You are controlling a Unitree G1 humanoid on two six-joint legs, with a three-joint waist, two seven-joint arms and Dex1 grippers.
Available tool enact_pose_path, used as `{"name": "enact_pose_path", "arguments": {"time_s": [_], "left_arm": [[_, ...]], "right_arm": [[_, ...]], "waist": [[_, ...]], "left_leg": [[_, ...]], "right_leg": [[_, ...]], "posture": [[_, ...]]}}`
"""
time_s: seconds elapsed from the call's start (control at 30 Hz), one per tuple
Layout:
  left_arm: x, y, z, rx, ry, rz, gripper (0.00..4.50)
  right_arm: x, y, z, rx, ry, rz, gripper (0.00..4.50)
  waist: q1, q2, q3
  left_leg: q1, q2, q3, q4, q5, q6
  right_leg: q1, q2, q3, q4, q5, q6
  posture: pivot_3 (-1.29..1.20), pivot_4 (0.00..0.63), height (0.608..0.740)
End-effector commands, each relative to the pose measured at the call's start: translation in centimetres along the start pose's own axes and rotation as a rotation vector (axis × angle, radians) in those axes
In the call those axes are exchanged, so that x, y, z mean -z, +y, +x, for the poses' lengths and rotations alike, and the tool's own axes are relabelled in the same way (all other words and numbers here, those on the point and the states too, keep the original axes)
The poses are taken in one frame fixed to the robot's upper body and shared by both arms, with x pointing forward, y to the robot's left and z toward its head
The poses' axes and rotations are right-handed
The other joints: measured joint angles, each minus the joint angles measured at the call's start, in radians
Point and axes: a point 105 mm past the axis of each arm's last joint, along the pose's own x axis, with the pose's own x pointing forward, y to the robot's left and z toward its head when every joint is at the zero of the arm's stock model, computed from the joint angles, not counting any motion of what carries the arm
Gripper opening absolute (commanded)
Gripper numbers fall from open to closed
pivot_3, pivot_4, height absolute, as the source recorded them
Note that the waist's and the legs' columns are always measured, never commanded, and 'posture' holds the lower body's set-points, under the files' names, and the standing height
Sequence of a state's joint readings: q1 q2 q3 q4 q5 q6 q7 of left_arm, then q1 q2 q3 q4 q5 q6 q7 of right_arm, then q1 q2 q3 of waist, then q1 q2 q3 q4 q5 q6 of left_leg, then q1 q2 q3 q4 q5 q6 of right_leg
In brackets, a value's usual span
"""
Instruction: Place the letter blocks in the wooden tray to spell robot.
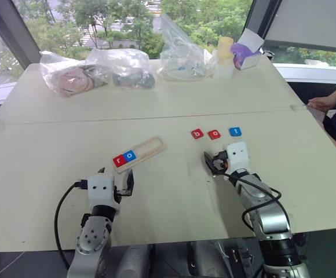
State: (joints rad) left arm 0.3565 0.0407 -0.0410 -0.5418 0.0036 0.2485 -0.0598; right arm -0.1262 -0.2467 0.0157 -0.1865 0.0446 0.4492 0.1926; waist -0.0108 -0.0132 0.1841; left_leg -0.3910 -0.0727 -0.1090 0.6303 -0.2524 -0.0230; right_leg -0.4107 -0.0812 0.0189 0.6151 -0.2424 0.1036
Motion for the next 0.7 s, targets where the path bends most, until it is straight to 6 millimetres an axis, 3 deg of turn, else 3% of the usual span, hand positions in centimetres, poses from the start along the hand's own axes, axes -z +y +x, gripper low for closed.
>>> {"name": "enact_pose_path", "arguments": {"time_s": [0.03,0.2,0.47,0.7], "left_arm": [[-1.2,0.4,-0.8,-0.003,-0.042,0.004,4.5],[-1.2,0.7,-1.2,-0.001,-0.038,0.004,4.5],[-1.8,1.1,-1.7,0.061,-0.042,0.004,4.5],[-3.7,1.9,-1.7,0.233,-0.049,0.007,4.5]], "right_arm": [[1.0,0.1,-0.6,0.0,0.035,-0.008,4.43],[1.1,0.5,-0.9,-0.025,0.03,-0.016,4.43],[0.1,2.4,-1.4,-0.2,-0.04,-0.073,4.43],[-2.6,3.4,-1.4,-0.476,-0.063,-0.111,4.43]], "waist": [[0.0,0.0,0.0],[-0.001,0.0,0.0],[-0.004,0.0,0.0],[-0.003,0.001,0.002]], "left_leg": [[0.0,0.0,0.0,0.0,0.0,0.0],[0.0,0.0,0.0,0.0,0.0,0.0],[0.0,0.001,0.001,-0.001,-0.001,0.001],[0.0,0.001,0.001,0.0,-0.001,0.001]], "right_leg": [[0.0,0.0,0.0,0.0,0.0,0.0],[0.0,0.0,0.0,0.0,0.0,0.0],[0.0,0.0,0.0,0.0,-0.001,0.001],[0.0,0.0,0.0,0.0,-0.001,0.0]], "posture": [[0.0,0.15,0.74],[0.0,0.15,0.74],[0.0,0.15,0.74],[0.0,0.15,0.74]]}}
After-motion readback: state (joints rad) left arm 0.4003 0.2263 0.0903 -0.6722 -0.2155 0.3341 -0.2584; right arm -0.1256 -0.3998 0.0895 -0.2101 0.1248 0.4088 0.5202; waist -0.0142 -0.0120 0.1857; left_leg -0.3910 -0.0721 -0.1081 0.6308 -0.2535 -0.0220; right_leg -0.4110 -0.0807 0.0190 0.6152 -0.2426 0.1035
